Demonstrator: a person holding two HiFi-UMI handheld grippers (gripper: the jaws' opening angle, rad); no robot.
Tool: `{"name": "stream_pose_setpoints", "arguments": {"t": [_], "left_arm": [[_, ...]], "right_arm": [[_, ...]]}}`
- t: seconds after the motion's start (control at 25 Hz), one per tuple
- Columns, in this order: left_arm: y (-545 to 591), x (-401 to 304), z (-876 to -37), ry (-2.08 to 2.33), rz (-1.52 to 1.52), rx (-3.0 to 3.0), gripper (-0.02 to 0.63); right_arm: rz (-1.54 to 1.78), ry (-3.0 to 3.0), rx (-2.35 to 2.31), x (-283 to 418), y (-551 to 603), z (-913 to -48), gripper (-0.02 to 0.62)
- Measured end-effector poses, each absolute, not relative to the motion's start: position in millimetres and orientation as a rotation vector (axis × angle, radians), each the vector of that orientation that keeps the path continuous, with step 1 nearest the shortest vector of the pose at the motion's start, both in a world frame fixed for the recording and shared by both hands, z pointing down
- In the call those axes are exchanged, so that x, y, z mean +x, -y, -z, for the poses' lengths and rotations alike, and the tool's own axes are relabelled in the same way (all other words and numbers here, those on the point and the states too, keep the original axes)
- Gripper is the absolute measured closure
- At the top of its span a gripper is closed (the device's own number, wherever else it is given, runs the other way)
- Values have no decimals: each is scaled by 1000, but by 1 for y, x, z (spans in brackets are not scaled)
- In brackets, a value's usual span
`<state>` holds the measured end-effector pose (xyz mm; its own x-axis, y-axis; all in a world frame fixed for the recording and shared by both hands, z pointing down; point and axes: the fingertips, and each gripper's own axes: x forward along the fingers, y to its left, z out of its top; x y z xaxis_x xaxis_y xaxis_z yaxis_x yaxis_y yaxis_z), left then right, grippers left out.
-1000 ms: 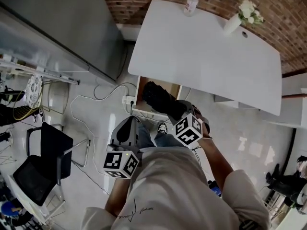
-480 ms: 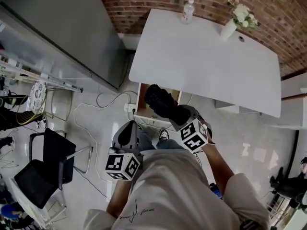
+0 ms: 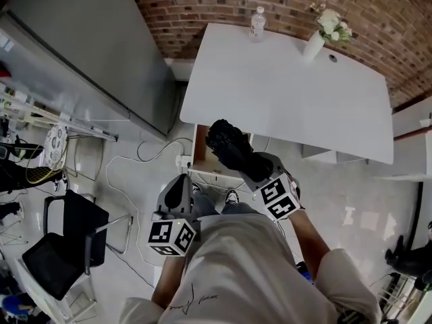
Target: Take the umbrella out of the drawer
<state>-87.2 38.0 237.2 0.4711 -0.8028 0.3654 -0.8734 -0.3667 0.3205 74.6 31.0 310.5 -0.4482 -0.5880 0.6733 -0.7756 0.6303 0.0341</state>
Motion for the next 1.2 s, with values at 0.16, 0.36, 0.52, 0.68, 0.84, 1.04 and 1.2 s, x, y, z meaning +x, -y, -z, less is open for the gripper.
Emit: {"name": "stream_pose_setpoints", "arguments": {"t": [0.16, 0.36, 0.52, 0.68, 0.84, 1.04, 1.2], "left_arm": [[-42, -86, -234, 1396, -195, 2260, 589], [-47, -83, -233, 1395, -186, 2271, 589], [-49, -82, -231, 1398, -179, 2279, 589], [-51, -83, -228, 1392, -173, 2291, 589], [-51, -83, -226, 1390, -165, 2298, 589], [-52, -84, -222, 1390, -153, 2307, 589], [-52, -84, -220, 1392, -145, 2306, 589]], "right_arm": [[-358, 2227, 1103, 77, -35, -295, 364], [-363, 2288, 1167, 81, -38, -278, 364], [-378, 2321, 1212, 87, -41, -270, 364], [-368, 2328, 1239, 89, -45, -263, 364], [-384, 2345, 1284, 94, -48, -257, 364], [-383, 2401, 1364, 102, -50, -240, 364], [-372, 2422, 1399, 108, -50, -230, 364]]}}
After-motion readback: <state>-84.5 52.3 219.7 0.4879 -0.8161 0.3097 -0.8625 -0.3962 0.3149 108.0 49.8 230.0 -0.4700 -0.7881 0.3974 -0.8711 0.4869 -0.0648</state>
